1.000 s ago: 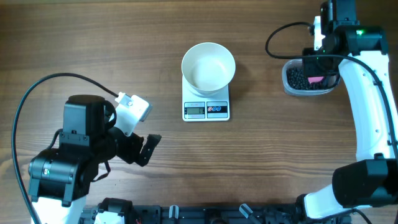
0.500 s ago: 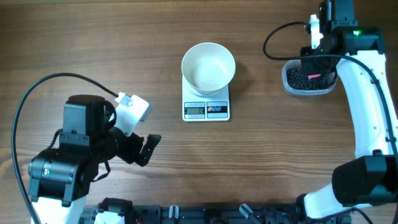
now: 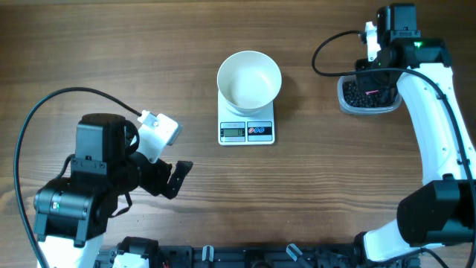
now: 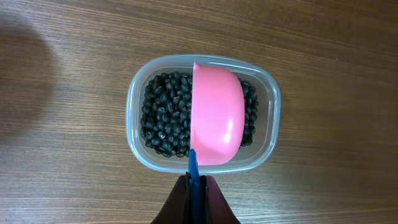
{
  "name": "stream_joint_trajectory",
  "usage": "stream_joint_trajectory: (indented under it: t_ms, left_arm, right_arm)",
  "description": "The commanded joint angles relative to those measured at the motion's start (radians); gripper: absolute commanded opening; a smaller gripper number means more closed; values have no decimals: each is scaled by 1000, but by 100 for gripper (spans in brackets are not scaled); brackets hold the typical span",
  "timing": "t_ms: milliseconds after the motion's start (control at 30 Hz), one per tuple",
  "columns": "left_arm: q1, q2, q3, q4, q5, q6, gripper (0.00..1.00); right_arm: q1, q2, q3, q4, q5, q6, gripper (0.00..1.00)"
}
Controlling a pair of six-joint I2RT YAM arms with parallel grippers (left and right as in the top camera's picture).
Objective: Scoop item into bowl and weigh 150g on scale
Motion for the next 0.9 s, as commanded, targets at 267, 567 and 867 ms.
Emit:
stream_joint_trajectory:
  t_ms: [267, 567, 867]
  left_arm:
    - [7, -2, 15, 3, -6, 21, 100]
    - [7, -2, 15, 3, -6, 21, 100]
    - [7, -2, 15, 3, -6, 21, 100]
  right_arm:
    - [1, 15, -36, 17, -5, -16, 4]
    - [1, 16, -36, 5, 42, -42, 4]
    - [0, 49, -37, -19, 97, -38, 4]
